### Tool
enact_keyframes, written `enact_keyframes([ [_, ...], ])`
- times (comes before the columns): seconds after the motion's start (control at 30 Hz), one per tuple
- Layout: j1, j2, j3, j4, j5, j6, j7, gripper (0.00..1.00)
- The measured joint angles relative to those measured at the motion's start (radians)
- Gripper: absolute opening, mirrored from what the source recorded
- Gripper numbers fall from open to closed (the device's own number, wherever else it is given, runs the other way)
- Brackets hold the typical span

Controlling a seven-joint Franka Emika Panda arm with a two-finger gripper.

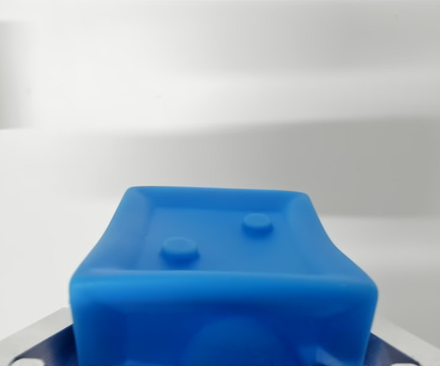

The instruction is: Stack cube

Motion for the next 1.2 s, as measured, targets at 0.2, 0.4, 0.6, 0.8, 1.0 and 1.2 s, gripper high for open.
enact_keyframes([
  [0.2,0.015,-0.003,0.007,0.02,0.0,-0.023,0.027,0.0],
  [0.4,0.029,-0.005,0.015,0.04,0.0,-0.045,0.052,0.0],
  [0.6,0.041,-0.005,0.022,0.06,0.0,-0.065,0.075,0.0],
  [0.8,0.054,-0.005,0.029,0.083,0.0,-0.088,0.099,0.0],
  [1.0,0.068,-0.005,0.035,0.105,0.0,-0.11,0.123,0.0],
  [1.2,0.08,-0.005,0.041,0.128,0.0,-0.131,0.145,0.0],
])
